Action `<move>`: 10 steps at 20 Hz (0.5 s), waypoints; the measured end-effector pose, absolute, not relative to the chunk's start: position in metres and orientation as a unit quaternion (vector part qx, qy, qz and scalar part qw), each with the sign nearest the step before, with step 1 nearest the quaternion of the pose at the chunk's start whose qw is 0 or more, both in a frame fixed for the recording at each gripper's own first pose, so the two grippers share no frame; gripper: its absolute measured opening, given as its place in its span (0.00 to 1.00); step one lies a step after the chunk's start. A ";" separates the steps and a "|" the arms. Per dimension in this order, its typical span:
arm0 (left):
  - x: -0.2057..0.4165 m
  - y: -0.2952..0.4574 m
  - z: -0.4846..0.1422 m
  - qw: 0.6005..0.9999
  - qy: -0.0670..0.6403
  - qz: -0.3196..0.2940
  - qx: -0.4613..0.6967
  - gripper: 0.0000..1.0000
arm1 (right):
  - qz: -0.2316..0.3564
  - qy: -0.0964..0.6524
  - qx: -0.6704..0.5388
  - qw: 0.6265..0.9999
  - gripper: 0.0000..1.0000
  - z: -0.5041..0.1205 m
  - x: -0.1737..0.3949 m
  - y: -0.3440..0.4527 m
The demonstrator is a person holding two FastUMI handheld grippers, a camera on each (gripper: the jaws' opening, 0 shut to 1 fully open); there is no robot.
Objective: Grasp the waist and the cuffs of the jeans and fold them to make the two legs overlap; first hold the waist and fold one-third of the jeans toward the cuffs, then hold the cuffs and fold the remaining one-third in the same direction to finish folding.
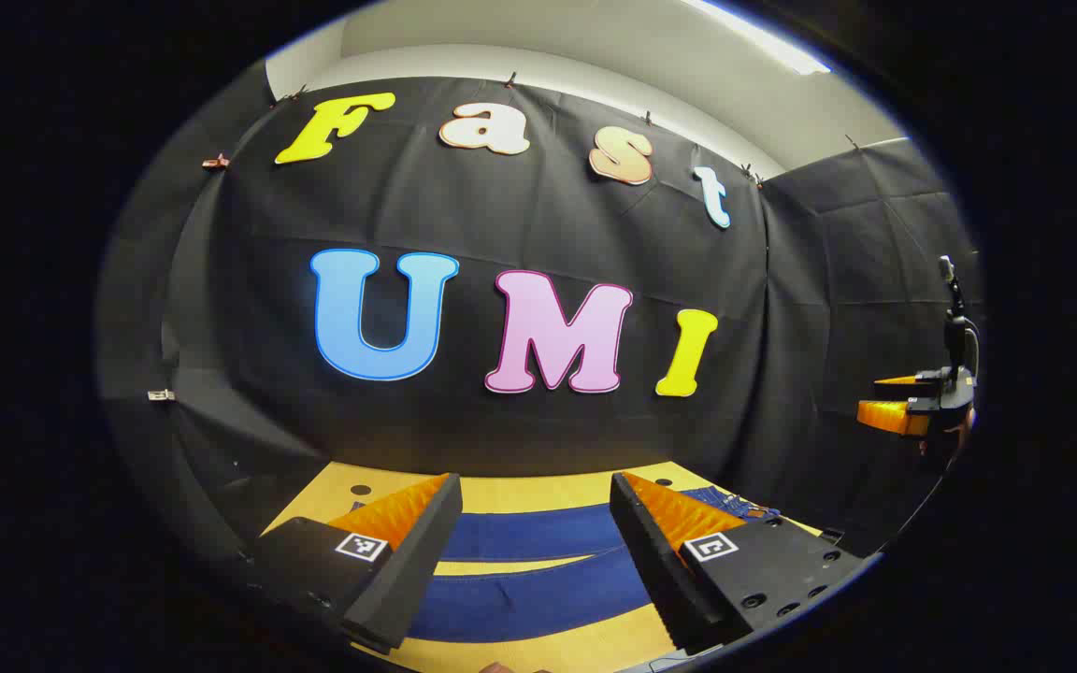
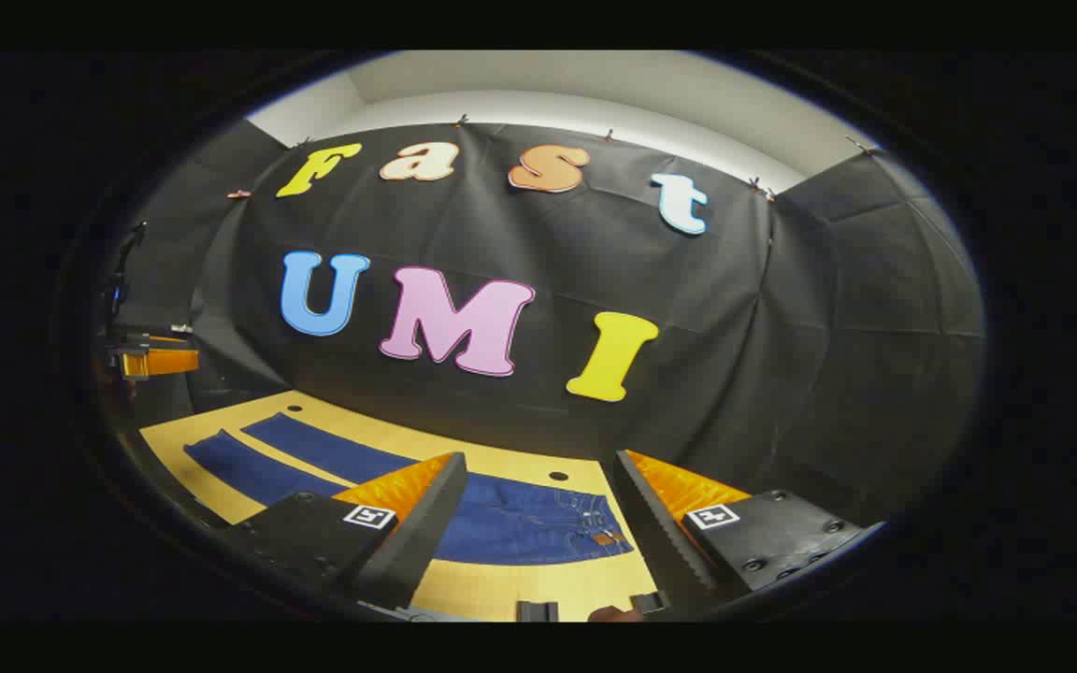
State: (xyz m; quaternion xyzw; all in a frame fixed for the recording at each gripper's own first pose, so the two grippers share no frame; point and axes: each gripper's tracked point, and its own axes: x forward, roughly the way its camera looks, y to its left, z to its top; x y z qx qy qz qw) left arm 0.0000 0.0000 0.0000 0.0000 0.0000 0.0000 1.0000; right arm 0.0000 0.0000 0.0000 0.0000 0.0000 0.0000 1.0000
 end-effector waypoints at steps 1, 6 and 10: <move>0.000 0.002 -0.003 1.000 0.005 0.005 0.004 0.99 | 0.000 0.001 -0.001 1.000 0.95 0.000 0.000 0.000; 0.004 0.003 -0.004 1.000 0.008 -0.001 -0.010 0.99 | 0.001 0.004 0.005 1.000 0.97 0.001 0.000 0.005; -0.001 0.013 0.008 1.000 -0.010 0.000 0.003 0.99 | 0.007 -0.002 0.005 1.000 0.97 0.008 0.006 0.011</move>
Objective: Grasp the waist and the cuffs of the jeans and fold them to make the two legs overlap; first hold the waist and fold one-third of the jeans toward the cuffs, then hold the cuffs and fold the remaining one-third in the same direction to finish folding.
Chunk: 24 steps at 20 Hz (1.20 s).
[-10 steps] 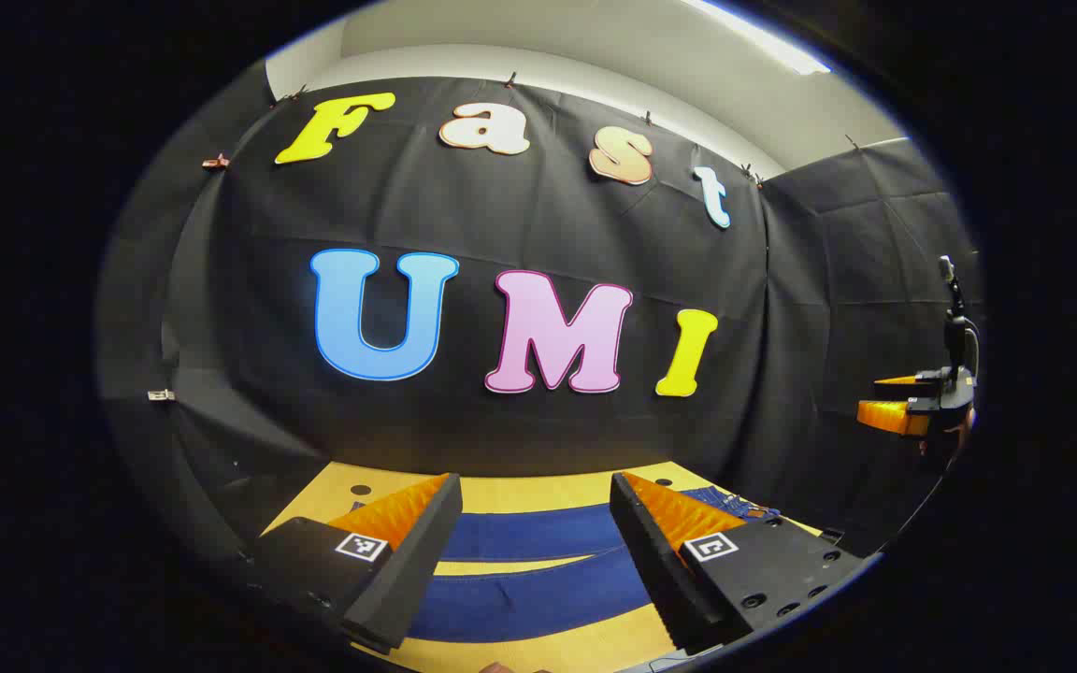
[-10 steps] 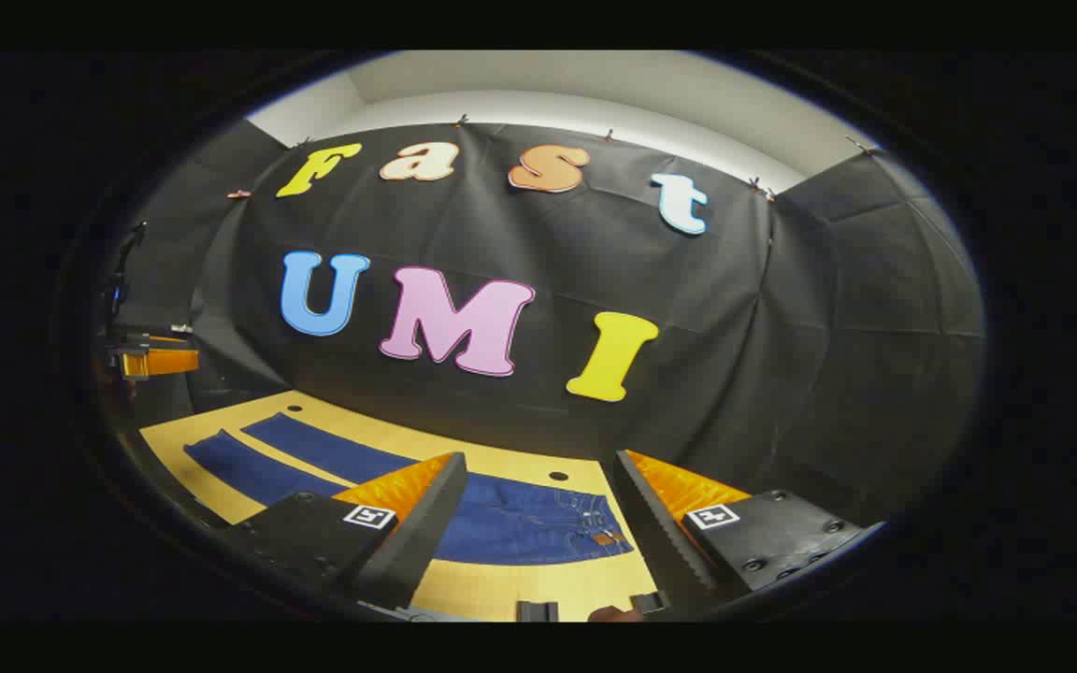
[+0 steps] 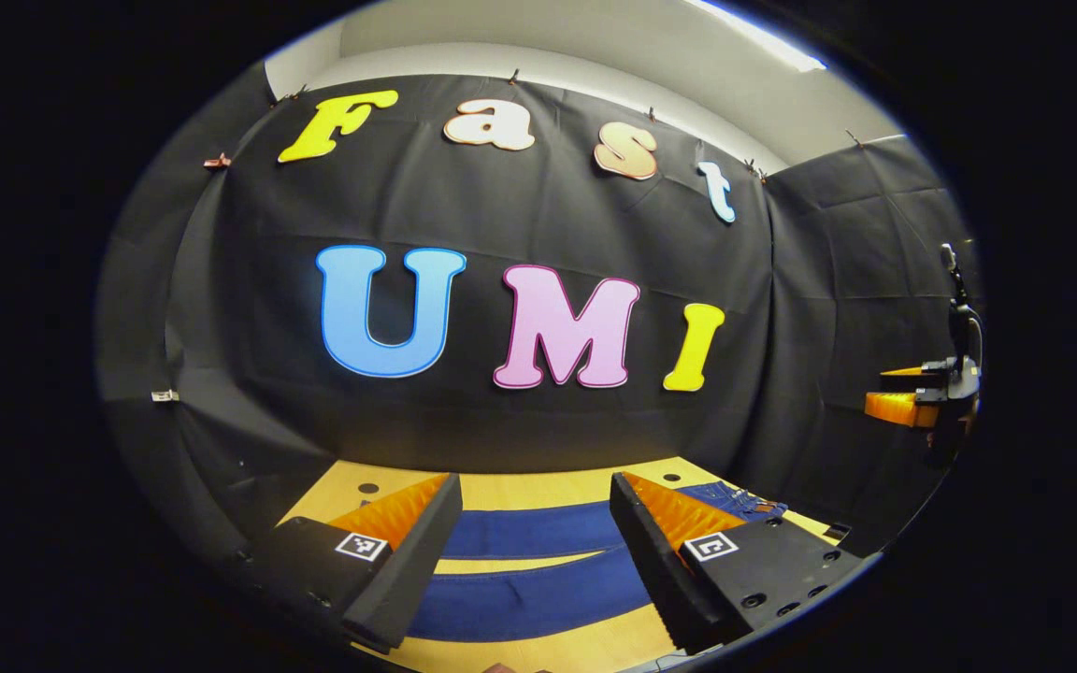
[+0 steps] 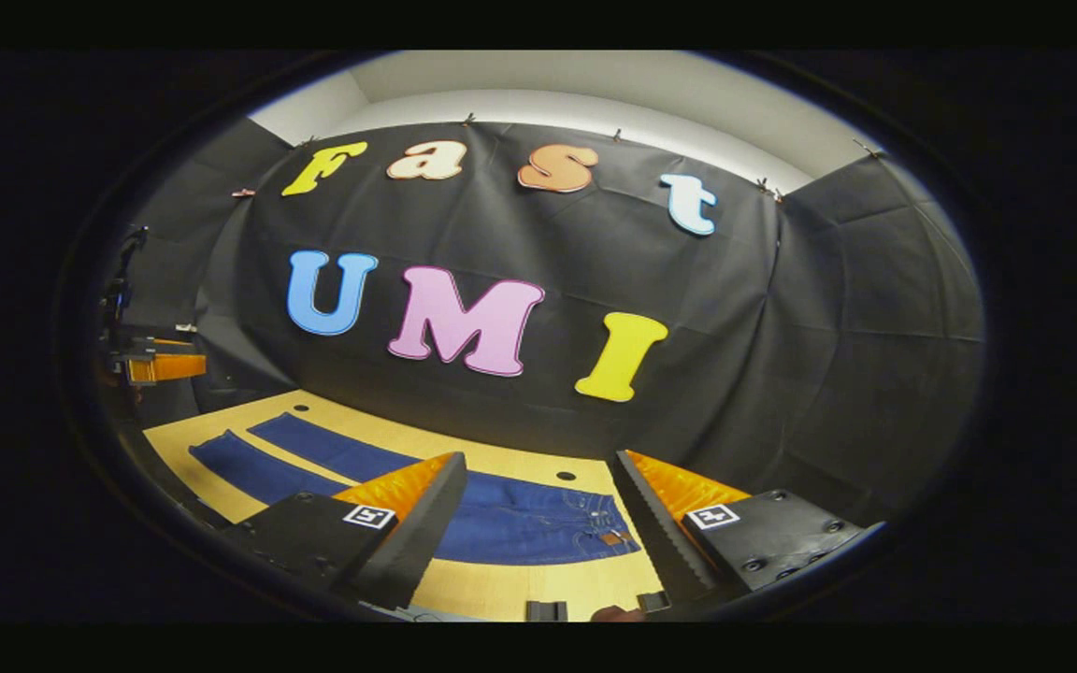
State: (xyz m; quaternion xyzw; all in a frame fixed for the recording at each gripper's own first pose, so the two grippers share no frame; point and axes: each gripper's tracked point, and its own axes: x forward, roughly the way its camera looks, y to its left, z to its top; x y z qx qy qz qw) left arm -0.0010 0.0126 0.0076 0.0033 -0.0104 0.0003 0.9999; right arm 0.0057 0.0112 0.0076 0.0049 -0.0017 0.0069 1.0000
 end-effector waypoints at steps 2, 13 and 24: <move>-0.004 0.015 0.016 1.000 -0.022 0.000 0.011 0.99 | 0.006 -0.005 0.014 1.000 0.97 0.010 0.008 0.014; -0.020 0.047 -0.008 0.999 0.018 -0.018 0.029 0.99 | 0.000 0.033 0.066 0.997 0.97 -0.015 0.040 0.001; 0.002 0.122 -0.130 0.959 0.226 -0.145 0.092 0.99 | 0.139 0.220 -0.074 0.963 0.97 -0.163 0.118 -0.005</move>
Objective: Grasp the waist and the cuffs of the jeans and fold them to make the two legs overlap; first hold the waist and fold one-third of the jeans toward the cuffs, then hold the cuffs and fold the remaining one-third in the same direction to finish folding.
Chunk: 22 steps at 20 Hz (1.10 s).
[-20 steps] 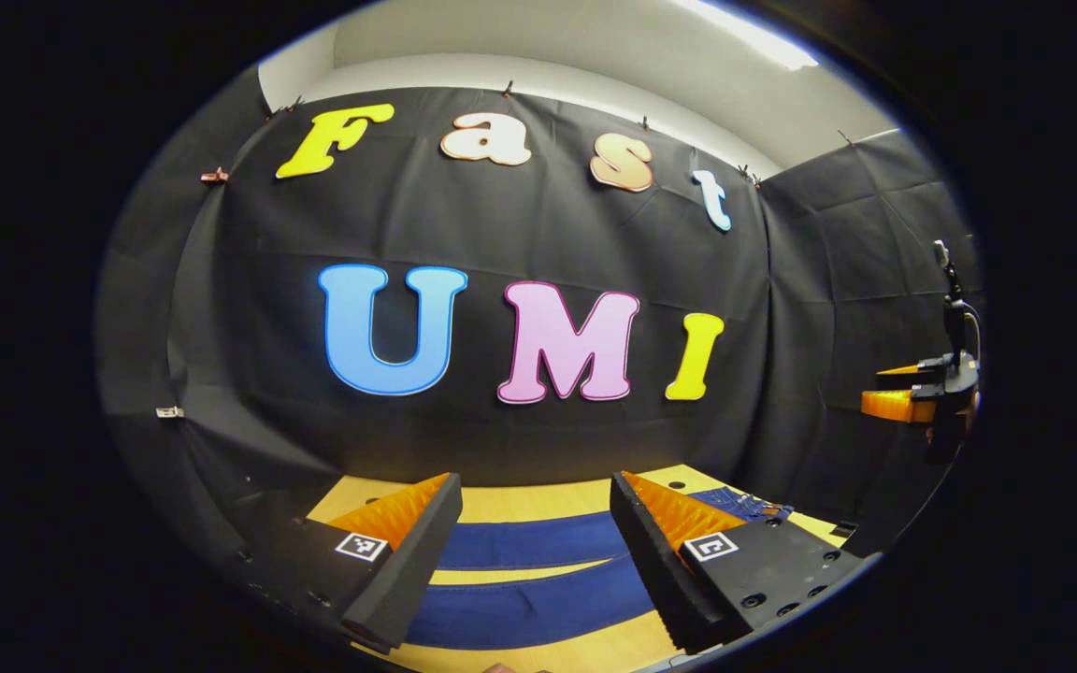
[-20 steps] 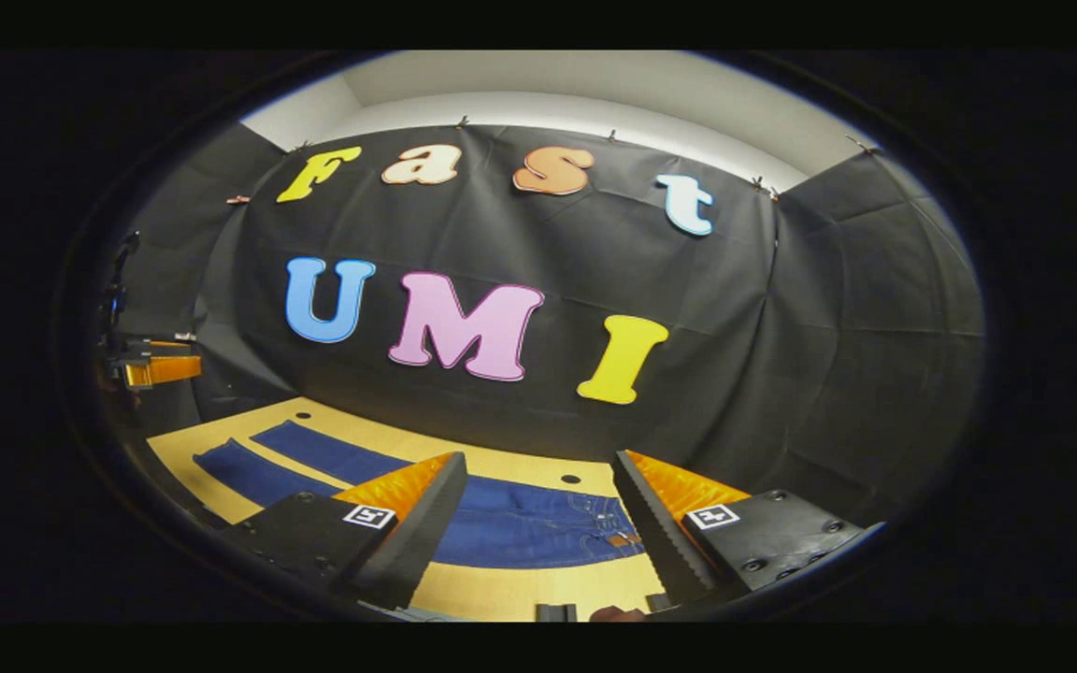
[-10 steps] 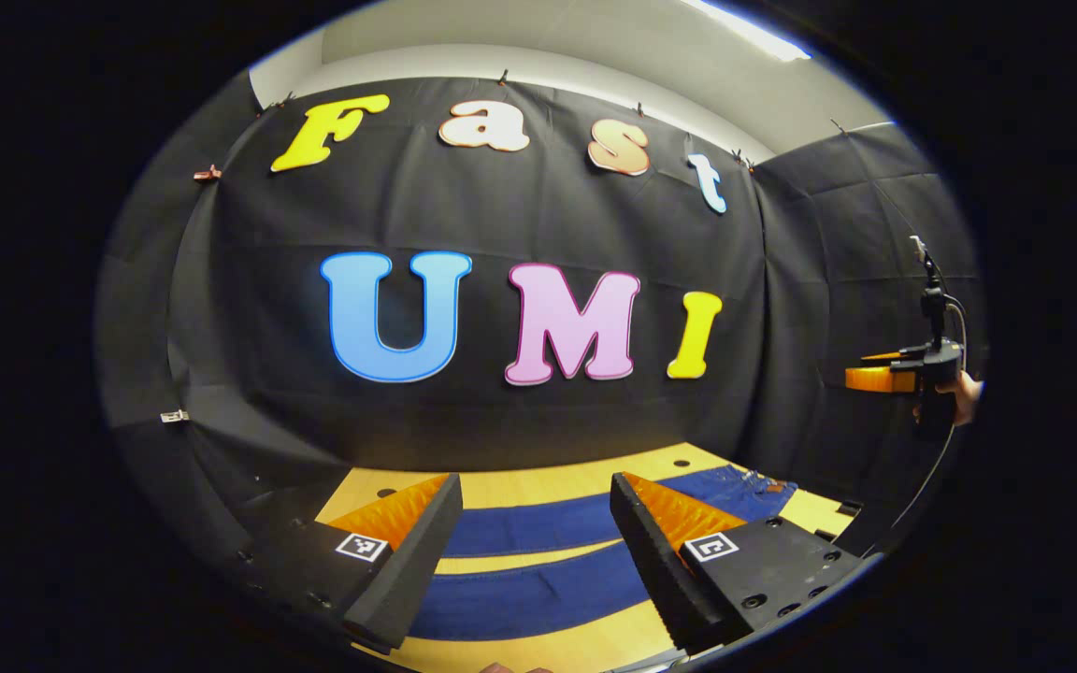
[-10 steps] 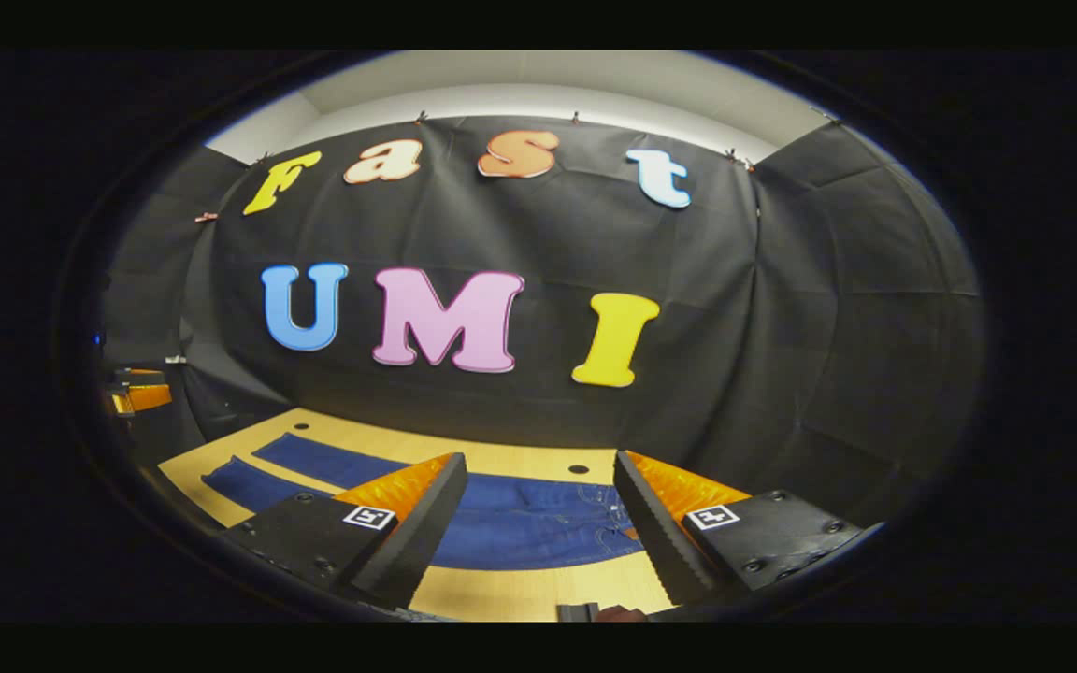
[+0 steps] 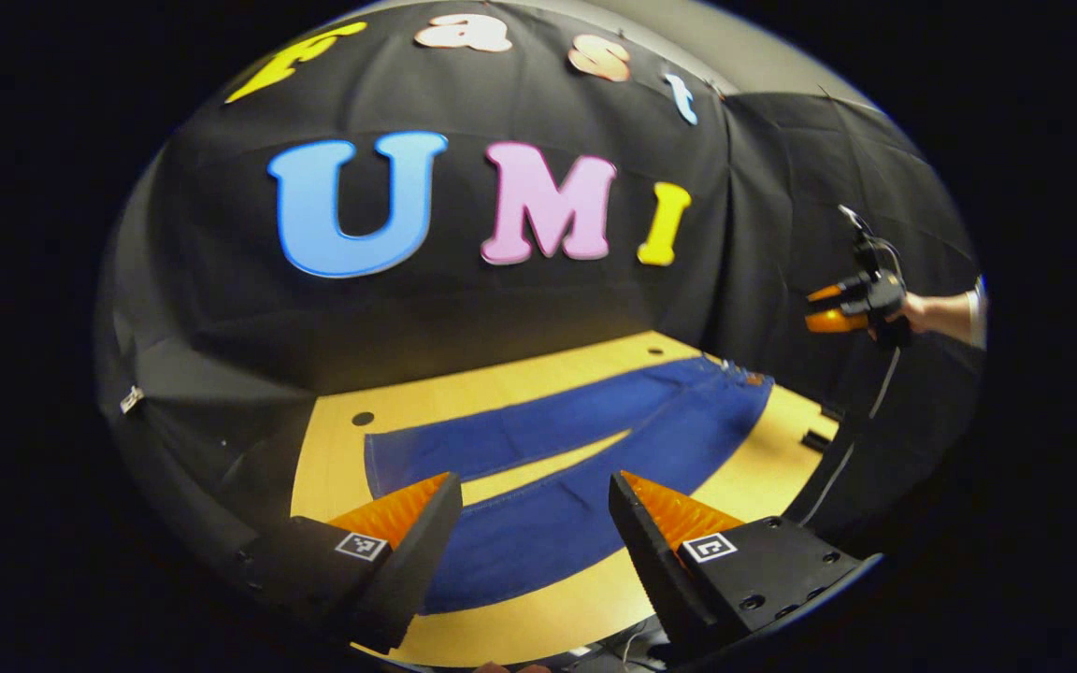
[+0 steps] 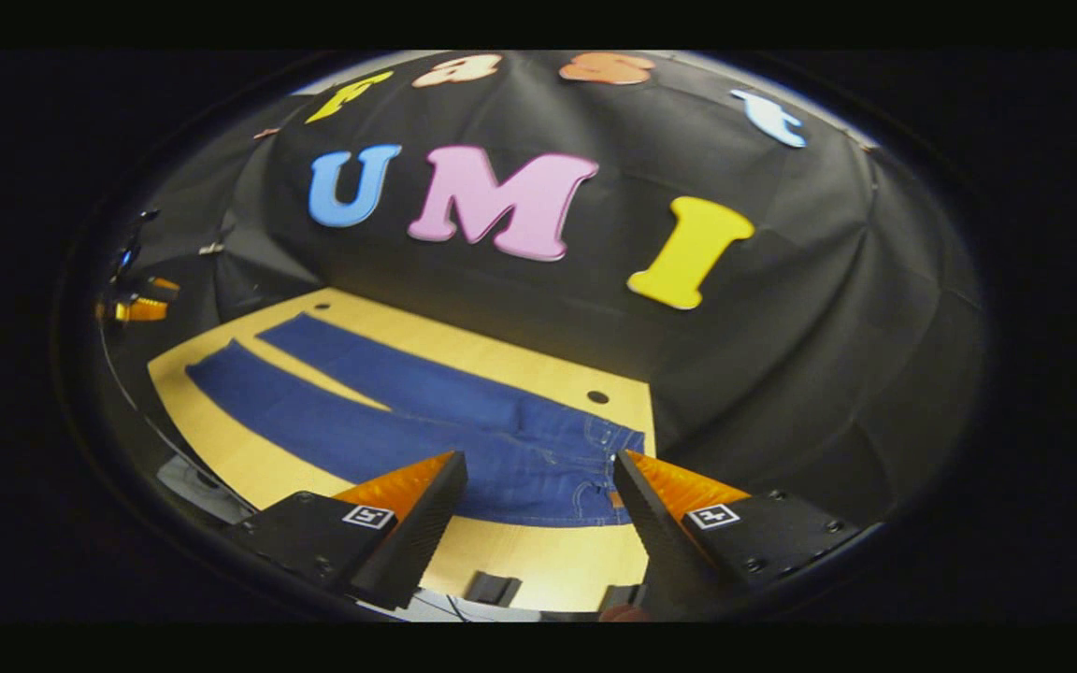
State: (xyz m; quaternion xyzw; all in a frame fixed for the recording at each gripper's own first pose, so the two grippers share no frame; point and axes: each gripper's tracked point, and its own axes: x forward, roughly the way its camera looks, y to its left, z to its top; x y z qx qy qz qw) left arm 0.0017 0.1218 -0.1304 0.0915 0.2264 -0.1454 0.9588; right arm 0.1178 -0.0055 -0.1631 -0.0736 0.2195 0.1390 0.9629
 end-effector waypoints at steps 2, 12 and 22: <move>0.011 0.118 -0.151 0.943 0.255 -0.186 0.111 0.99 | 0.165 0.239 -0.095 0.952 0.95 -0.193 0.142 -0.011; 0.027 0.178 -0.310 0.796 0.518 -0.228 0.215 0.96 | 0.285 0.477 -0.192 0.809 0.96 -0.389 0.185 -0.071; 0.022 0.210 -0.382 0.716 0.613 -0.233 0.241 0.96 | 0.333 0.576 -0.215 0.715 0.98 -0.452 0.176 -0.071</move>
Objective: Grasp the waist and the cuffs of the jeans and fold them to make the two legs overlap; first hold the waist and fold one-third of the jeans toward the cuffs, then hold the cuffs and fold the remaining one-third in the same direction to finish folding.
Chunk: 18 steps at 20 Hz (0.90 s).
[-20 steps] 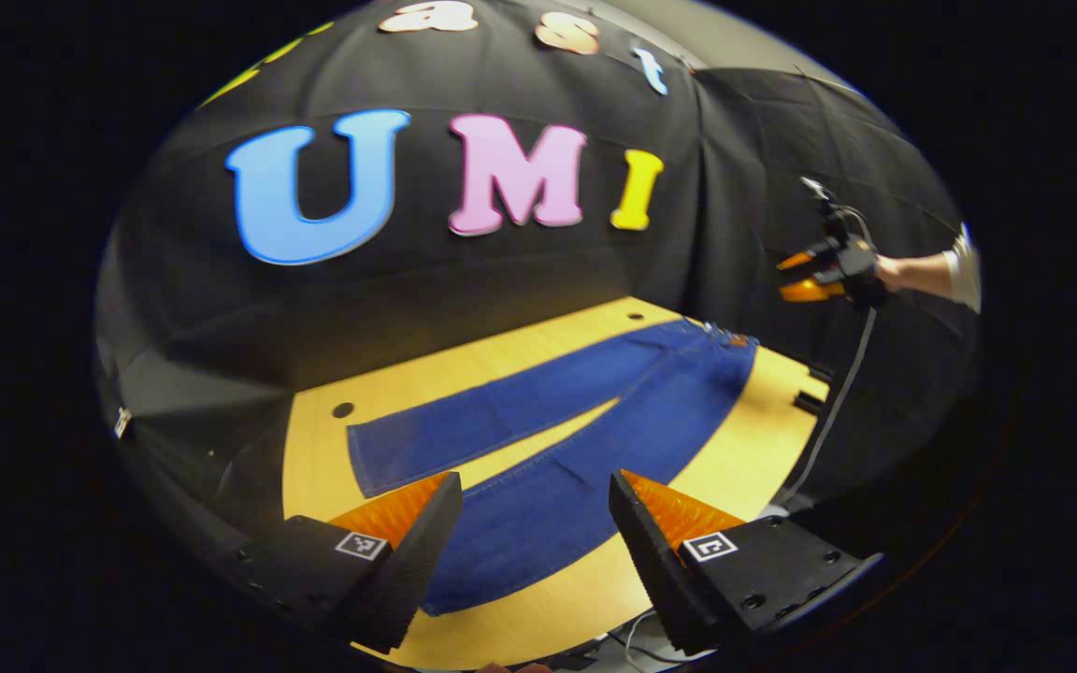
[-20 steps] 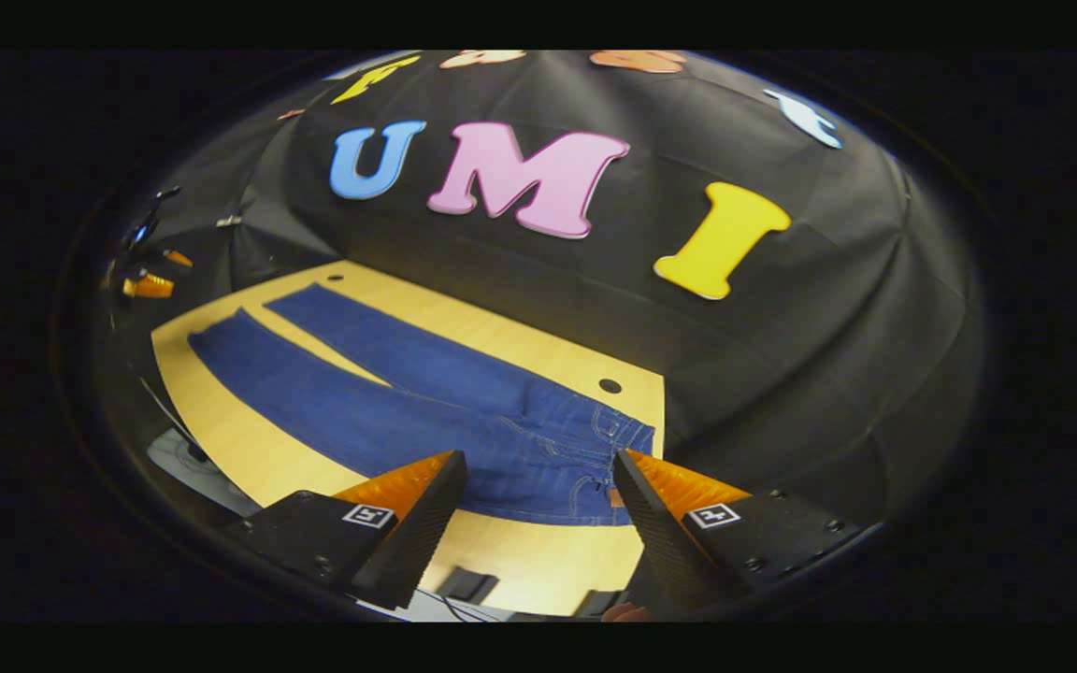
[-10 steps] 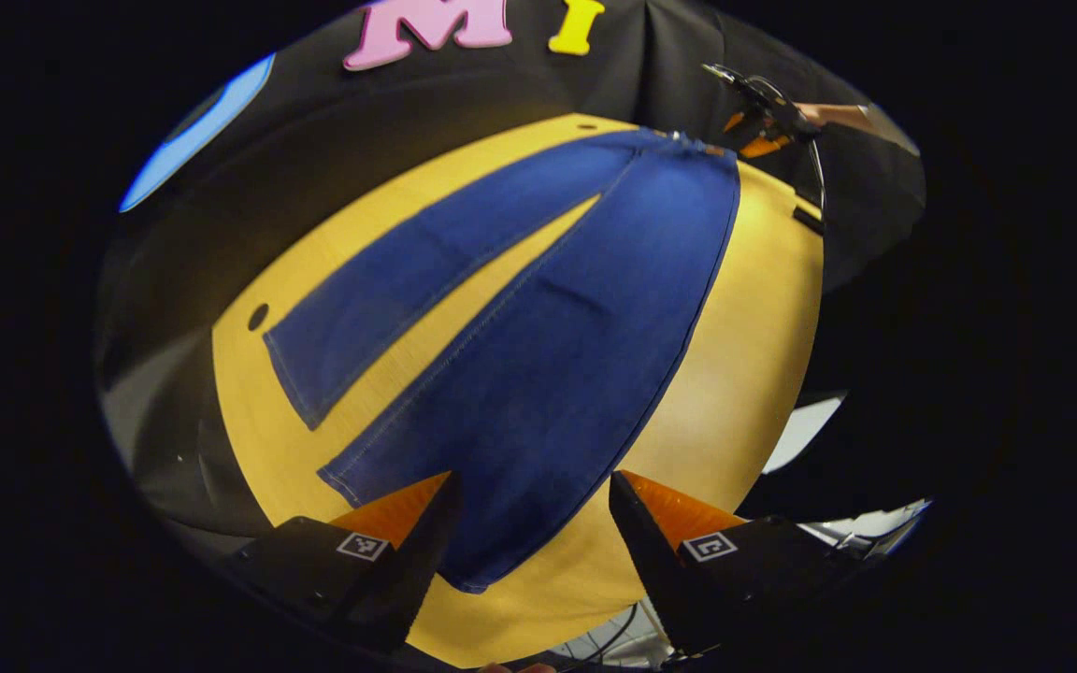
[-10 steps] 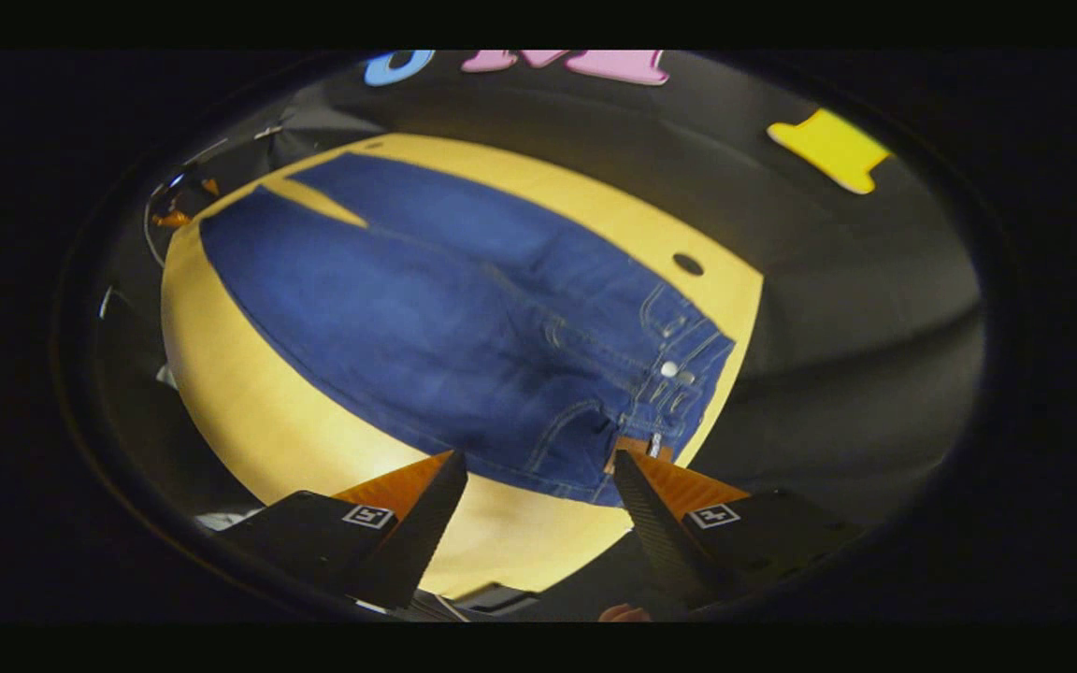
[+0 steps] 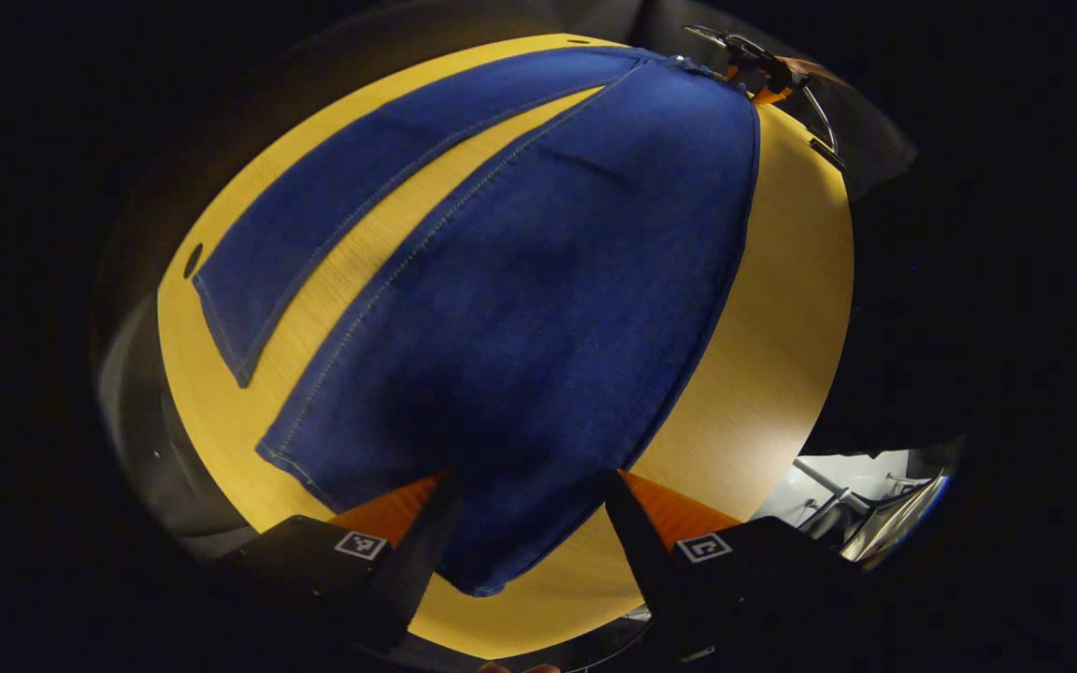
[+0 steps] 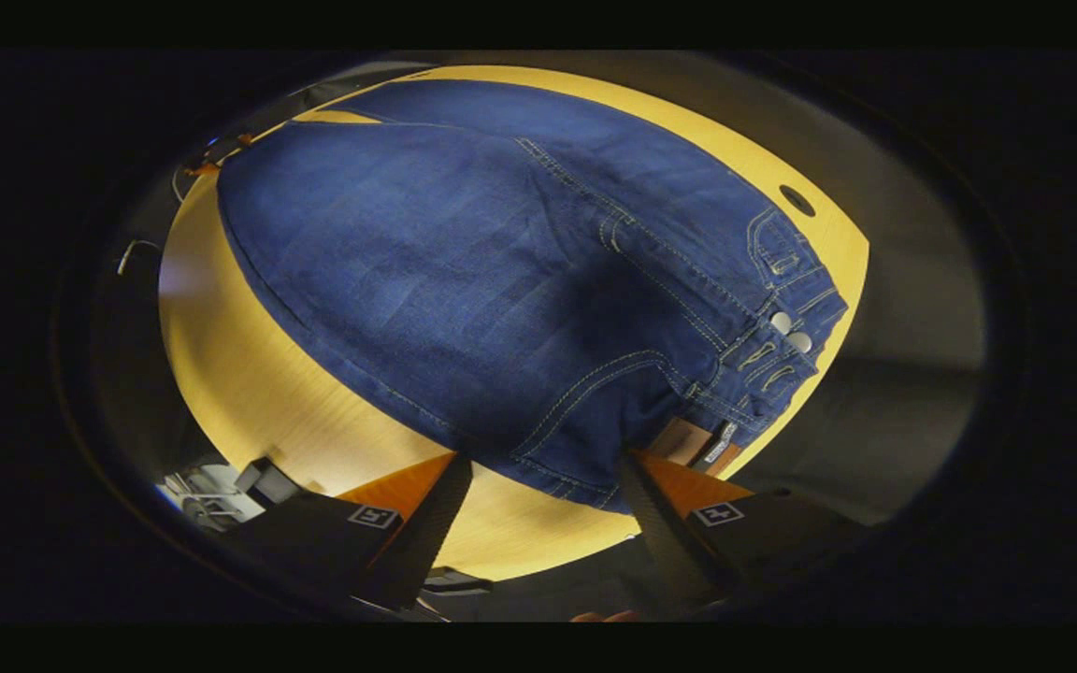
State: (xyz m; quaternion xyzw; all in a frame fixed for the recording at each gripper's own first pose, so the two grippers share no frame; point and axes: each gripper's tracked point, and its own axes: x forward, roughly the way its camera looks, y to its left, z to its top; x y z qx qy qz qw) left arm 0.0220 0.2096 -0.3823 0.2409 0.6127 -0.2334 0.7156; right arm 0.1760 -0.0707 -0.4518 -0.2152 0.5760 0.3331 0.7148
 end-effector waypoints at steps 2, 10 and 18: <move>0.017 0.215 -0.374 0.717 0.616 -0.226 0.236 0.99 | 0.330 0.588 -0.204 0.710 0.98 -0.452 0.177 -0.072; 0.048 0.228 -0.375 0.753 0.614 -0.165 0.170 0.25 | 0.256 0.594 -0.110 0.755 0.35 -0.447 0.205 -0.063; 0.062 0.226 -0.345 0.781 0.614 -0.111 0.015 0.06 | 0.179 0.520 0.029 0.835 0.01 -0.405 0.215 -0.063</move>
